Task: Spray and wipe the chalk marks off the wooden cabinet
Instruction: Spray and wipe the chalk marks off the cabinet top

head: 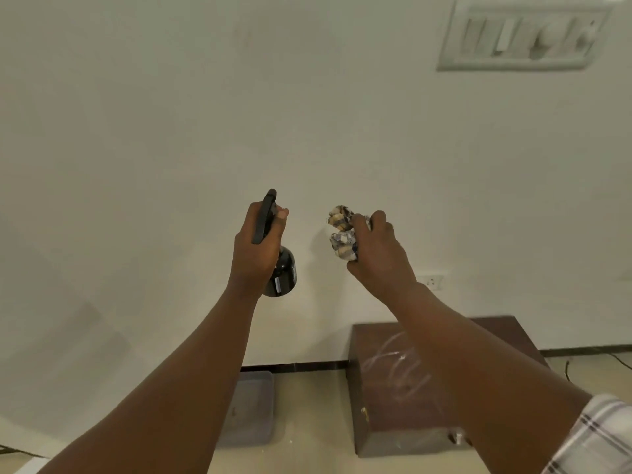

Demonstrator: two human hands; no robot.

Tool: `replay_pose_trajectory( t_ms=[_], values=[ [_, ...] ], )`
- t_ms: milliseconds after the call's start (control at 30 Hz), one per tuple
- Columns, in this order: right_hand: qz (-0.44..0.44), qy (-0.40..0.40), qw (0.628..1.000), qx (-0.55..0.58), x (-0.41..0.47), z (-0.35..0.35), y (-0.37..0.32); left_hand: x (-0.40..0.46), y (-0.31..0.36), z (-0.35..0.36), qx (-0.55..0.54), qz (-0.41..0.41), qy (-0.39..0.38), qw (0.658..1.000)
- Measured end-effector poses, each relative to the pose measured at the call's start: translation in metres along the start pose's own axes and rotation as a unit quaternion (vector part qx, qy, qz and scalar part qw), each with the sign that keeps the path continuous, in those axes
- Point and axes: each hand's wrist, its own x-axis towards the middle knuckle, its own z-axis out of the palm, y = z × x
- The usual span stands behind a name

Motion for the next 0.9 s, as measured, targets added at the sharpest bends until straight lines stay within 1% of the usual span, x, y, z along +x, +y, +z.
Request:
replay_pose_trajectory(
  t_ms=[267,467,700,900],
  values=[
    [0.057,-0.006,0.997,-0.042,-0.058,0.02,0.063,-0.03,-0.041,0.062,0.023,-0.001,-0.063,0.998],
    [0.087,-0.053,0.994,-0.048,-0.113,0.054,0.118,-0.067,-0.09,0.111,0.018,-0.051,-0.095,0.994],
    [0.107,-0.085,0.99,-0.04,-0.168,0.083,0.192,-0.12,-0.139,0.17,0.047,-0.084,-0.09,0.991],
    [0.093,-0.108,0.989,-0.049,-0.204,0.104,0.244,-0.158,-0.157,0.215,0.071,-0.088,-0.077,0.991]
  ],
)
